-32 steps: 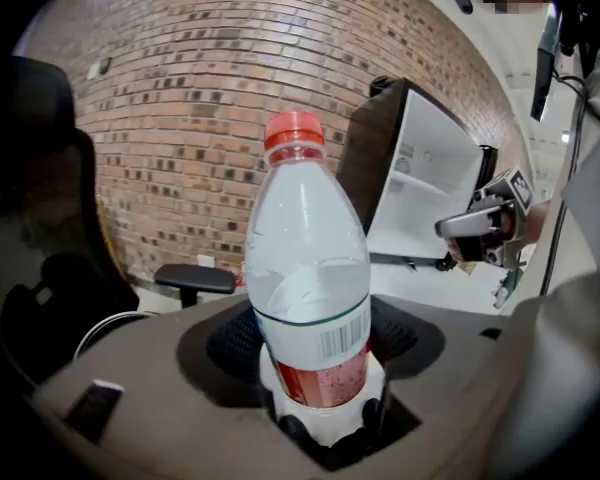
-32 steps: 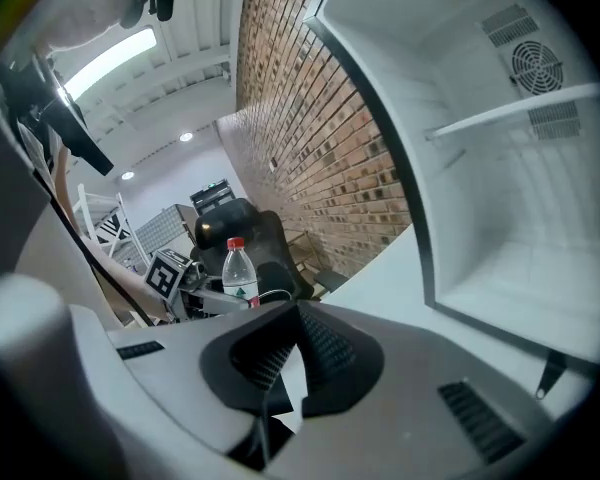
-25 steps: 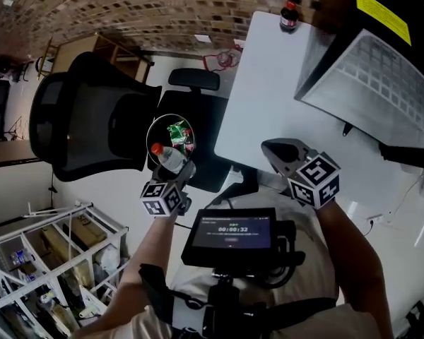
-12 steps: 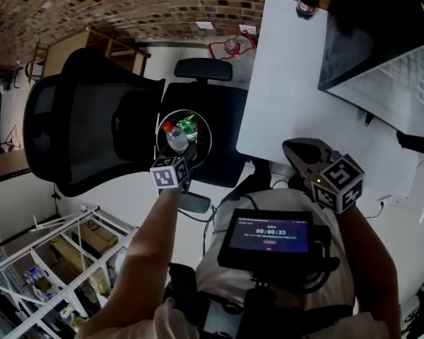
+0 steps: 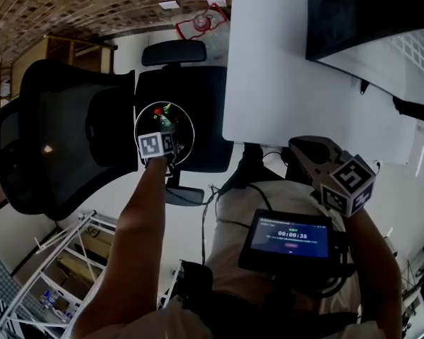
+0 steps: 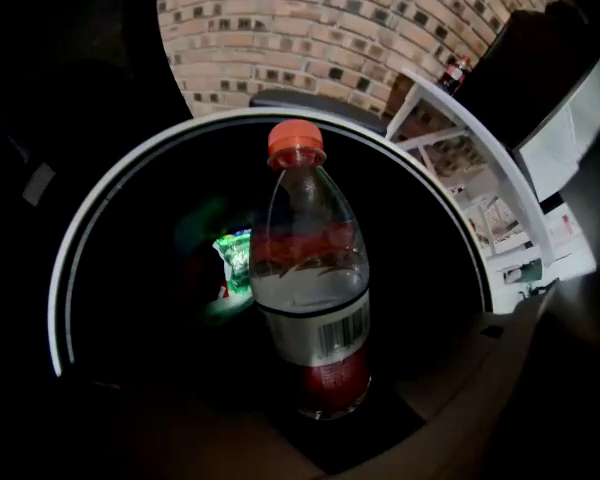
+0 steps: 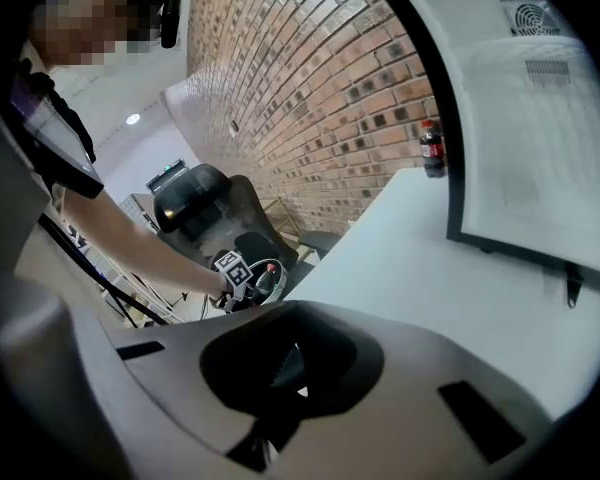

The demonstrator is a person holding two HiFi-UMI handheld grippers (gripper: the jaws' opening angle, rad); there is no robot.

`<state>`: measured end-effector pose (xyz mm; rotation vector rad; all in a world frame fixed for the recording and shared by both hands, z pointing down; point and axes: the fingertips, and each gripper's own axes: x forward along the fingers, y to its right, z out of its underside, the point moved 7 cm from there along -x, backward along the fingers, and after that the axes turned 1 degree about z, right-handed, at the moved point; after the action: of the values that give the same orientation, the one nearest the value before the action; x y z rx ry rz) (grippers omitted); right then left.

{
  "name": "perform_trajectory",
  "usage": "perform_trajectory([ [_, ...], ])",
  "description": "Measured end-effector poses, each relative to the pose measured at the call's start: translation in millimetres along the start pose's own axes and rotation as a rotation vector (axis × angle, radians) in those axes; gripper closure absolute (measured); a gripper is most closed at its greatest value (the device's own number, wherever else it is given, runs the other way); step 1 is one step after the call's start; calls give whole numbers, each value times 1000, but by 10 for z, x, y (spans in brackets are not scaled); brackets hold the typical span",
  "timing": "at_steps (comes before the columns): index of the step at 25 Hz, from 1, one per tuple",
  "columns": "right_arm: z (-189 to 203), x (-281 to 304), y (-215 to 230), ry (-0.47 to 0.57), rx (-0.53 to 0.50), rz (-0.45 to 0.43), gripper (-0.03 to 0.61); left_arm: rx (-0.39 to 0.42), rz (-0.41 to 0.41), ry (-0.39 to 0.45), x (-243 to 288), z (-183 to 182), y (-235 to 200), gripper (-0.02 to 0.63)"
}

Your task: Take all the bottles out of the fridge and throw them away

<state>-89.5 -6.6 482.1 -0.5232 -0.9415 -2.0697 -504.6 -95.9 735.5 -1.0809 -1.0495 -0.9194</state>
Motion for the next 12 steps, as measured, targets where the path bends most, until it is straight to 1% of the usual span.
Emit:
perform_trajectory([
  [2,55,-15,24,-8,12,14,574,-13,-1,-88,189,-26,-20,301],
  [5,151,-121,-6,-32,26,39,574,-34,-30,-199,377,54,6,290],
  [7,184,-152,-3,-38,22,42,574,-47,-72,-223,398,55,-37,285],
  [10,250,-195,36,-49,27,52,574,-13,-143,-223,355,11,-123,288],
  [11,264,-211,44,-50,30,55,574,-3,-149,-227,332,24,-143,293],
  [12,272,-227,45,-49,32,56,574,2,-138,-229,306,44,-144,321],
])
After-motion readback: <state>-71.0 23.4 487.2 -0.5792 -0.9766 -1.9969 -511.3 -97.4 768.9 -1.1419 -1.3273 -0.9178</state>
